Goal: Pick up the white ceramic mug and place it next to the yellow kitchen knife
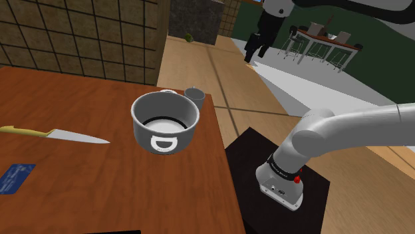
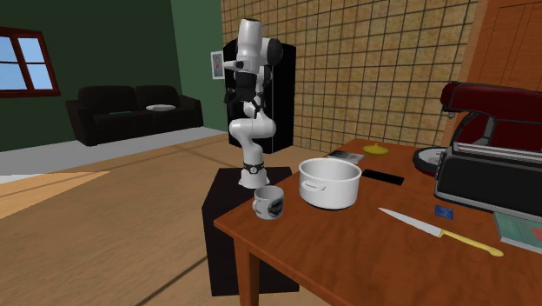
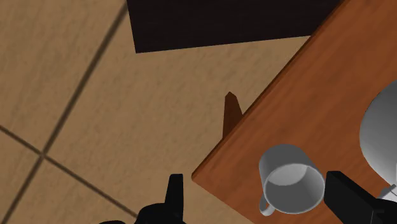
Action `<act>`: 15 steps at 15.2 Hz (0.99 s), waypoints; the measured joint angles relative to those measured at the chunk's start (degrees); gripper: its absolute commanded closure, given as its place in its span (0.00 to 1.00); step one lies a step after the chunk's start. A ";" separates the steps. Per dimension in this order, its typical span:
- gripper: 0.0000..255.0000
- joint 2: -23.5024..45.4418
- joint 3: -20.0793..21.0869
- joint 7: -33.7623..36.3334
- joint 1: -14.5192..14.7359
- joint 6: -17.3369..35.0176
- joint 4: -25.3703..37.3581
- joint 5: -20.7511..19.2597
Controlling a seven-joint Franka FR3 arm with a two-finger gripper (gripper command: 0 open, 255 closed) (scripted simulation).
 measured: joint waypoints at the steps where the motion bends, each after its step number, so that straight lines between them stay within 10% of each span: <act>1: 0.00 0.00 0.00 0.00 0.00 0.00 0.00 0.00; 15: 0.00 22.83 5.03 6.14 2.61 16.34 0.73 3.82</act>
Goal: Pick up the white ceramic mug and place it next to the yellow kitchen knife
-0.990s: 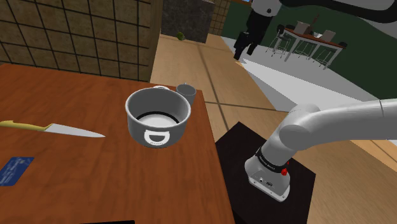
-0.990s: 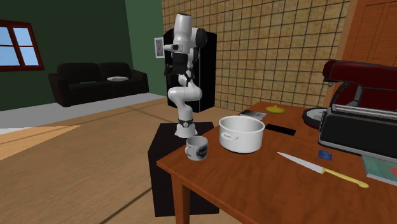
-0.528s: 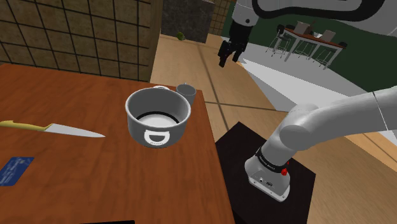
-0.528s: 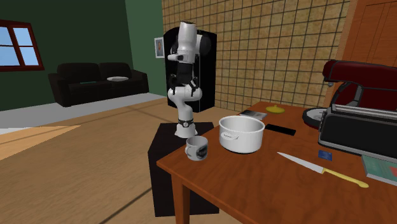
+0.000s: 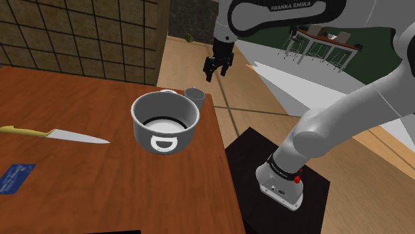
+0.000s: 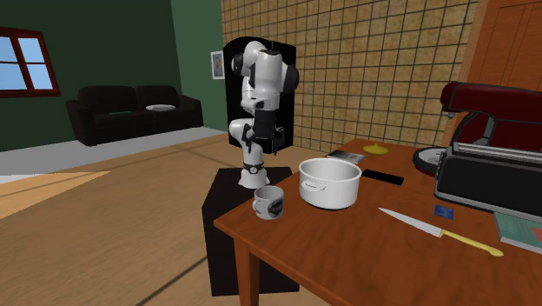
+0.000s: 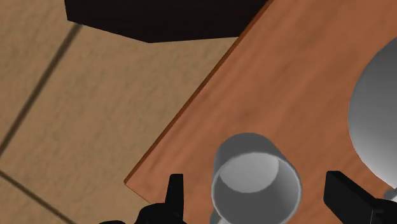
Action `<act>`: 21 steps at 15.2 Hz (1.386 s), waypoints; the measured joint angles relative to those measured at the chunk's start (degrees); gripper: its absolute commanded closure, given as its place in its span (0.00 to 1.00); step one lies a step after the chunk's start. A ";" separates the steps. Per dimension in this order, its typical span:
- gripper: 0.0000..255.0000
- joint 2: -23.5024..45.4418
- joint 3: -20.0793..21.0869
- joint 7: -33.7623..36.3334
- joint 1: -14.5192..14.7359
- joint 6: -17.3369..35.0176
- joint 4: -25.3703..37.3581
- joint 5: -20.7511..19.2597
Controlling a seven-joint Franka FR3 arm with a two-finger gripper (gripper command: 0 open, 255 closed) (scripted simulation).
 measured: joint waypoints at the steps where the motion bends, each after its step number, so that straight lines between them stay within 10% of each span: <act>1: 0.00 2.04 0.26 0.30 0.11 1.32 0.29 0.10; 11: 0.00 22.85 3.58 4.76 2.09 9.39 9.01 0.38; 21: 0.00 26.83 2.67 5.81 1.94 20.87 8.22 -0.66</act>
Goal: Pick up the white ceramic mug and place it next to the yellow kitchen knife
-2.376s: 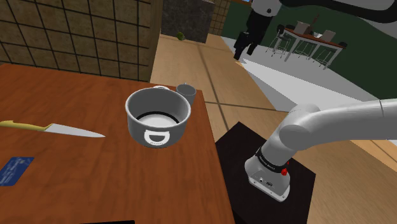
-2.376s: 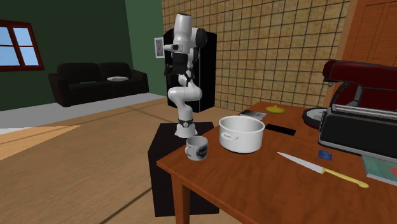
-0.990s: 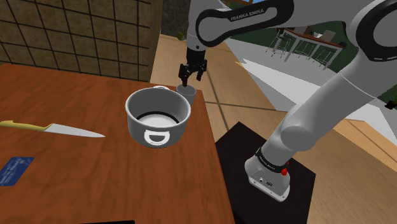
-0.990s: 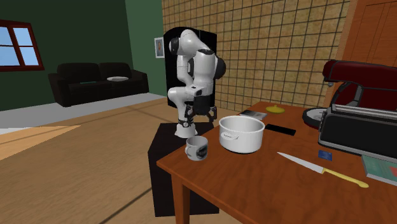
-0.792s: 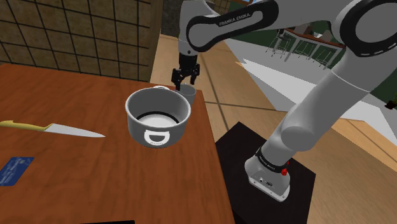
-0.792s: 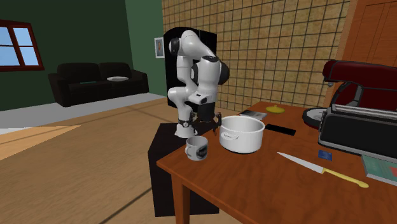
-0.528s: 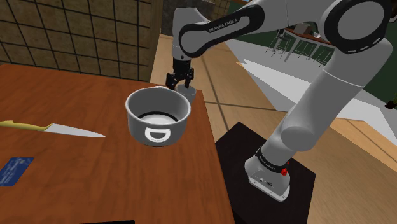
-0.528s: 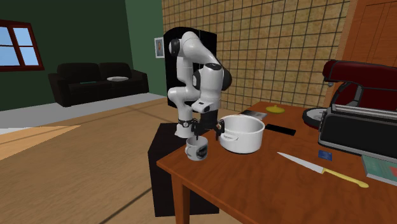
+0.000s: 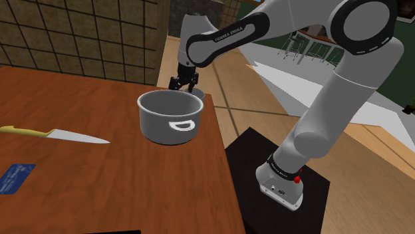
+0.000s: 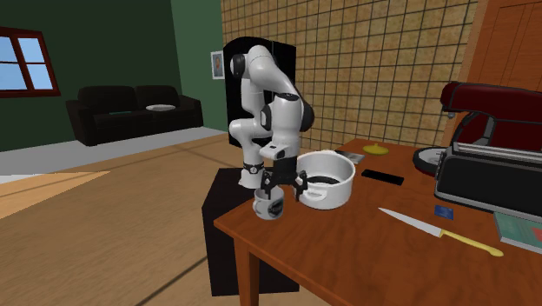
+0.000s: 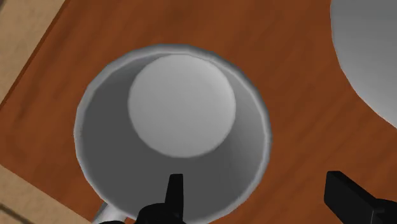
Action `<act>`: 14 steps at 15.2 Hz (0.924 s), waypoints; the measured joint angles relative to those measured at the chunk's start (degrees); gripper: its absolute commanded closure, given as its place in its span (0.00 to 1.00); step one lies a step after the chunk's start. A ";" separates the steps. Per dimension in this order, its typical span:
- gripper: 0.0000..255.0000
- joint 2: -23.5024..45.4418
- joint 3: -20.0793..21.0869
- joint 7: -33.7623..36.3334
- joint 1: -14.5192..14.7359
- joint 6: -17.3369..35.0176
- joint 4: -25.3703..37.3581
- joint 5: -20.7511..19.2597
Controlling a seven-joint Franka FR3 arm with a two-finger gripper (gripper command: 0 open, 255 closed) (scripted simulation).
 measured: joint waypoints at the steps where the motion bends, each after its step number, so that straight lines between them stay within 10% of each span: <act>1: 0.00 0.02 0.10 -0.24 0.11 2.42 -0.58 0.10; 4: 0.00 0.62 0.46 -0.32 0.52 -2.62 -0.64 0.14; 5: 1.00 0.27 0.50 -0.42 0.54 -3.83 -1.33 0.25; 14: 1.00 -0.08 0.45 -0.67 0.46 -4.89 -2.03 0.34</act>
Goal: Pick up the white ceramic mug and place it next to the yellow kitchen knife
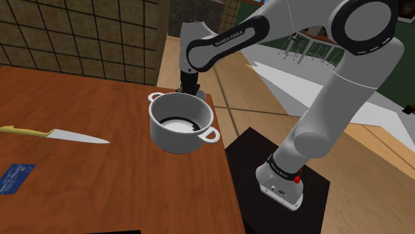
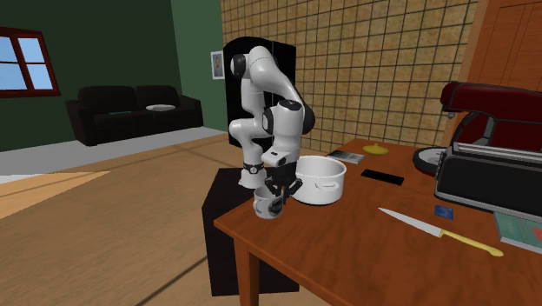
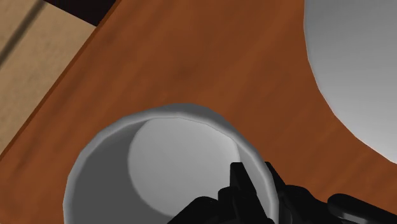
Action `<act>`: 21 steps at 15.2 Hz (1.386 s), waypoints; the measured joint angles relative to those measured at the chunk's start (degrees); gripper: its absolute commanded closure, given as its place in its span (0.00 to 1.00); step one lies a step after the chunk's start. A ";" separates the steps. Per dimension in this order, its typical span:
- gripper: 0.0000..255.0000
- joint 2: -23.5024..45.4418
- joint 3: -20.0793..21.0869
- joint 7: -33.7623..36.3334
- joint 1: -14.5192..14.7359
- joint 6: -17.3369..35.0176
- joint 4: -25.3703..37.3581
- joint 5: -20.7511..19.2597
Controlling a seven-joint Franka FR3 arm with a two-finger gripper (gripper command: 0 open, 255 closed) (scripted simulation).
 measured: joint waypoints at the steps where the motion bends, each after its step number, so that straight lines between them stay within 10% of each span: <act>1: 1.00 0.06 0.03 0.08 0.04 -0.18 0.15 -0.02; 21: 1.00 -6.71 0.02 -1.23 -0.01 -14.38 7.64 1.52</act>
